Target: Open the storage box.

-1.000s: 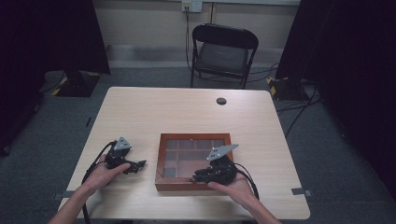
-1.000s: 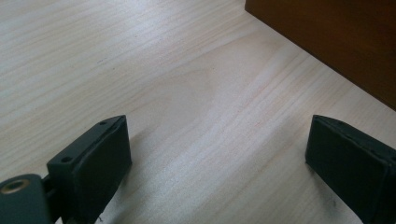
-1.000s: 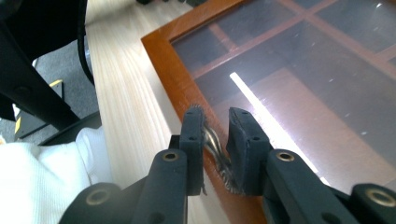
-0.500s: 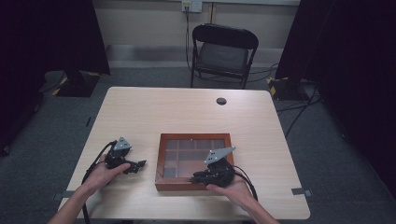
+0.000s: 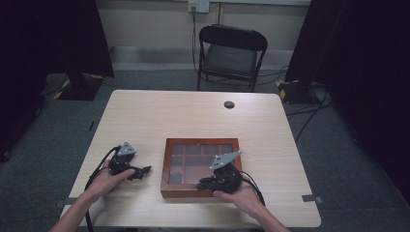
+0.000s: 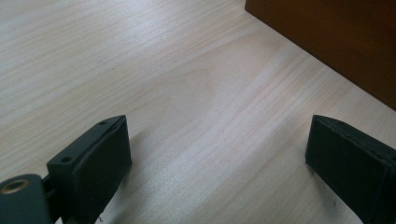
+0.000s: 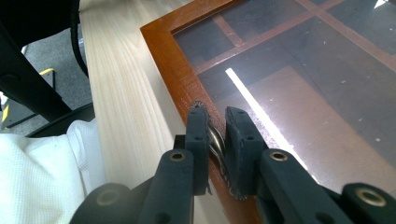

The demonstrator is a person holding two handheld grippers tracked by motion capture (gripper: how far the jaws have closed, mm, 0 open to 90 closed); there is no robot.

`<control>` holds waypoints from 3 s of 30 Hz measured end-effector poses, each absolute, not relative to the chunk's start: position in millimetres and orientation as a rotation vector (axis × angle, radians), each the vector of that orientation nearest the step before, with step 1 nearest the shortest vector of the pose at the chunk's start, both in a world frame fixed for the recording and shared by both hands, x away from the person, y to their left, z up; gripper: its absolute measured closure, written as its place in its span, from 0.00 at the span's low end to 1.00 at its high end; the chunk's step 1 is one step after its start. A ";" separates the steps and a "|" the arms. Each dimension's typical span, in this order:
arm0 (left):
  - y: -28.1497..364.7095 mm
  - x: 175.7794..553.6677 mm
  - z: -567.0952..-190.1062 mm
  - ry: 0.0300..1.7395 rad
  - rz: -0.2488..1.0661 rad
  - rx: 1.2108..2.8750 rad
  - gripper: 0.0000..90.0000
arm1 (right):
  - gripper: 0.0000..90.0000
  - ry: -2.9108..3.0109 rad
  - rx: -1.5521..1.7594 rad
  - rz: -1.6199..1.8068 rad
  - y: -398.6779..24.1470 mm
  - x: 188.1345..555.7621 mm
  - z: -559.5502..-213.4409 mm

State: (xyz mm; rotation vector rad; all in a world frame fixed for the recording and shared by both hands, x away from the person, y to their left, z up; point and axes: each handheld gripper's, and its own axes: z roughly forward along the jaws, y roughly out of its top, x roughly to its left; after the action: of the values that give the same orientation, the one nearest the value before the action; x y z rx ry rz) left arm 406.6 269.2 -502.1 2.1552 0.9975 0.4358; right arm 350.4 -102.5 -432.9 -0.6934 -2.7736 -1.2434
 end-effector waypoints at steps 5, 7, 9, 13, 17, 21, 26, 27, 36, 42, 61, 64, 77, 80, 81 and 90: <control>269.1 406.6 -502.1 0.998 0.436 2.155 0.07 | 0.89 -2.769 -0.702 -1.237 -102.6 350.7 -432.6; 269.2 406.6 -502.1 0.997 0.436 2.156 0.07 | 0.89 -2.769 -0.704 -1.235 -102.6 350.7 -432.4; 269.1 406.6 -502.2 0.998 0.435 2.155 0.07 | 0.89 -2.766 -0.700 -1.234 -102.3 351.2 -431.8; 269.2 406.6 -502.1 0.998 0.436 2.156 0.07 | 0.89 -2.761 -0.693 -1.248 -103.4 351.8 -428.9; 269.0 406.5 -502.2 1.000 0.435 2.152 0.07 | 0.89 -2.752 -0.699 -1.259 -104.3 352.0 -426.2; 269.2 406.6 -502.2 0.998 0.435 2.155 0.07 | 0.89 -2.749 -0.696 -1.263 -104.5 352.5 -424.1; 269.1 406.5 -502.1 0.998 0.435 2.155 0.07 | 0.89 -2.741 -0.685 -1.272 -105.1 354.0 -419.6; 269.2 406.6 -502.1 0.997 0.435 2.155 0.07 | 0.89 -2.739 -0.687 -1.275 -105.5 354.5 -417.5; 269.2 406.6 -502.2 0.998 0.435 2.155 0.07 | 0.89 -2.734 -0.680 -1.278 -105.7 356.7 -410.2; 269.0 406.5 -502.2 1.000 0.435 2.151 0.07 | 0.90 -2.732 -0.685 -1.284 -106.0 357.8 -404.0; 269.2 406.6 -502.1 0.997 0.435 2.156 0.07 | 0.90 -2.725 -0.692 -1.317 -106.5 362.4 -385.4; 269.2 406.6 -502.1 0.998 0.435 2.155 0.07 | 0.90 -2.726 -0.690 -1.316 -106.5 363.1 -384.2; 269.1 406.5 -502.2 0.999 0.434 2.154 0.07 | 0.90 -2.723 -0.694 -1.342 -107.1 369.0 -369.9; 269.1 406.6 -502.2 0.998 0.435 2.155 0.07 | 0.90 -2.723 -0.695 -1.338 -106.7 369.3 -368.6; 269.1 406.6 -502.2 0.998 0.435 2.154 0.07 | 0.90 -2.725 -0.697 -1.336 -106.5 369.2 -368.7; 269.0 406.5 -502.2 1.000 0.435 2.152 0.07 | 0.90 -2.718 -0.711 -1.363 -107.3 373.0 -359.8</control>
State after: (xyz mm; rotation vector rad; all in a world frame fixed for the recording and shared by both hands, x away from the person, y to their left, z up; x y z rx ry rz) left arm 406.5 269.0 -502.2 2.1523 0.9995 0.4351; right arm 373.0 -107.3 -359.8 -0.7112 -2.7180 -1.3626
